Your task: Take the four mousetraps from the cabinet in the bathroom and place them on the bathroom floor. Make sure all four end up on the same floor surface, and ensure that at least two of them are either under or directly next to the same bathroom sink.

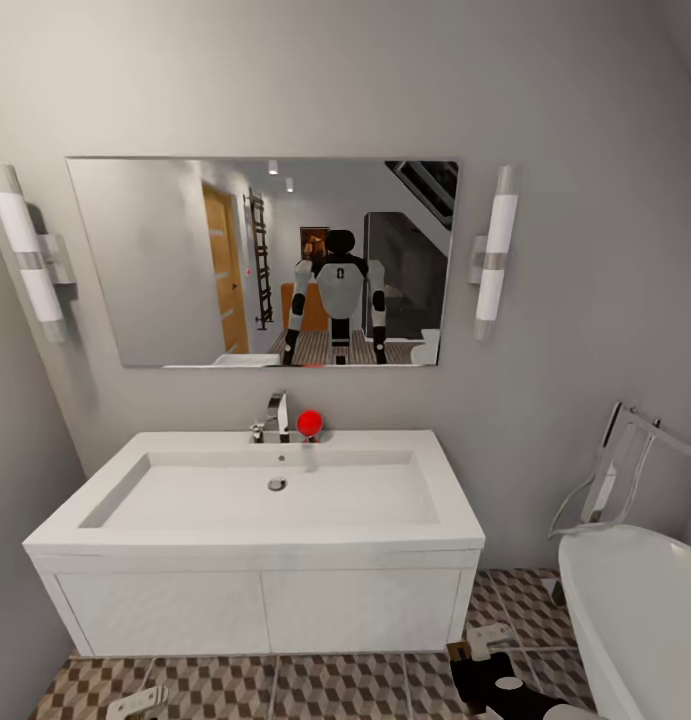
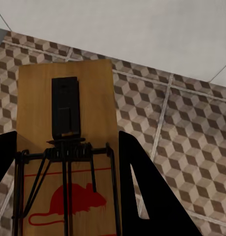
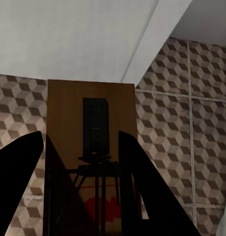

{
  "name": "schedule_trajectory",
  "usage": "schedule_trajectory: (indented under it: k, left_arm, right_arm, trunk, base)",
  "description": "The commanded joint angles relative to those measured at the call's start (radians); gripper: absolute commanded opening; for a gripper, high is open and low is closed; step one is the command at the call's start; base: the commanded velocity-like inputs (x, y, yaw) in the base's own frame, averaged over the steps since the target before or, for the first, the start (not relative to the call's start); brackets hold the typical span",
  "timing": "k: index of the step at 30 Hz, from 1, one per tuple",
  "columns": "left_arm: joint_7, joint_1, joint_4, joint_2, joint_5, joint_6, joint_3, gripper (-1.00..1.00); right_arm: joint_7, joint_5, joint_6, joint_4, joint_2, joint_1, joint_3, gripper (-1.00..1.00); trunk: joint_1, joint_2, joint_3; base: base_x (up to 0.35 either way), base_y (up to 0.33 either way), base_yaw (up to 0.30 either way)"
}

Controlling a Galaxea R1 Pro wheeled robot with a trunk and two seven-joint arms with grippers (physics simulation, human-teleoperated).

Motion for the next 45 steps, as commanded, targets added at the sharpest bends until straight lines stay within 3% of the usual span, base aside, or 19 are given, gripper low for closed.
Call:
schedule_trajectory:
  k: [1, 45]
  left_arm:
    - [-0.005, -0.002, 0.004, -0.001, 0.007, -0.005, -0.009, -1.00]
    - [-0.006, -0.002, 0.004, -0.002, 0.007, -0.005, -0.009, -1.00]
  right_arm:
    - [-0.003, 0.009, -0.008, 0.005, 0.000, -0.002, -0.008, -1.00]
    - [-0.003, 0.011, -0.008, 0.005, 0.000, -0.002, -0.008, -1.00]
  trunk:
    - [0.001, -0.002, -0.002]
    - [0.001, -0.002, -0.002]
  base:
    - [0.030, 0.000, 0.000]
    - [0.025, 0.000, 0.000]
